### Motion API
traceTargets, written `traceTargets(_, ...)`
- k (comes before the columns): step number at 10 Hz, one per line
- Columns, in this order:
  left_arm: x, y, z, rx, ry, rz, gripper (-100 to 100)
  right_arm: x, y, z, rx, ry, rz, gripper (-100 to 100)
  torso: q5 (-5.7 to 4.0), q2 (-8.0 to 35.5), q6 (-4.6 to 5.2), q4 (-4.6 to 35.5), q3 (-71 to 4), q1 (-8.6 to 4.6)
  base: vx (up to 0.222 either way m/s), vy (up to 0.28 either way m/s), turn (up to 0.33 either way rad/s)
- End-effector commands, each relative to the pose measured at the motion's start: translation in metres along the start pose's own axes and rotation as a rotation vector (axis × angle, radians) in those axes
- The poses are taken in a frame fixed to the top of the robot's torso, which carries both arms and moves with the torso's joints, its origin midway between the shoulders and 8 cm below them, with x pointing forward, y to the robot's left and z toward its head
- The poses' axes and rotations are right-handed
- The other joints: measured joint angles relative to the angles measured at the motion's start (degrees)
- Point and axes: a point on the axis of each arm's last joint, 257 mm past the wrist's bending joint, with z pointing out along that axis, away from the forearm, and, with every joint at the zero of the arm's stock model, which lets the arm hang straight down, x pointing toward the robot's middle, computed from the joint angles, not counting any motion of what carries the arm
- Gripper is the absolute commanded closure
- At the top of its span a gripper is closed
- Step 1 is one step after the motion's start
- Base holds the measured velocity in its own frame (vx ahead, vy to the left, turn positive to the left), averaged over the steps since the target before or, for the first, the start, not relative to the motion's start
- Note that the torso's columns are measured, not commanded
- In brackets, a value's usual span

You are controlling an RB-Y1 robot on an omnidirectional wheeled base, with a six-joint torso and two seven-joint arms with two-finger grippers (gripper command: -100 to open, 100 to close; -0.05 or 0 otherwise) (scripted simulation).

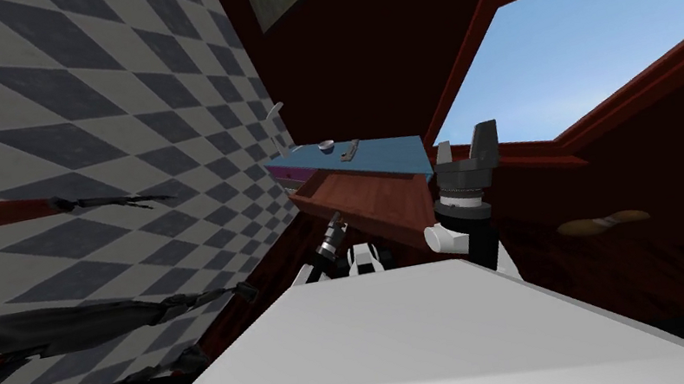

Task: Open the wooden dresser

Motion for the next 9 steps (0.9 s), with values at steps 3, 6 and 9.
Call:
traceTargets(3,-0.009,-0.025,0.027,0.018,-0.06,-0.004,-100,0.0,0.0,0.0,0.0,0.0,0.0,0,-0.24,0.1,-0.07,0.4,-0.3,0.1,-0.077,0.054,-0.128)
traceTargets(6,-0.012,-0.039,0.042,0.027,-0.095,-0.011,-100,0.0,0.0,0.0,0.0,0.0,0.0,0,-0.42,0.4,-0.15,0.6,-0.4,-0.18,-0.069,0.041,-0.126)
traceTargets(9,-0.013,-0.047,0.049,0.031,-0.112,-0.015,-100,0.0,0.0,0.0,0.0,0.0,0.0,0,-0.53,0.8,-0.14,1.0,-0.4,-0.19,-0.067,0.042,-0.088)
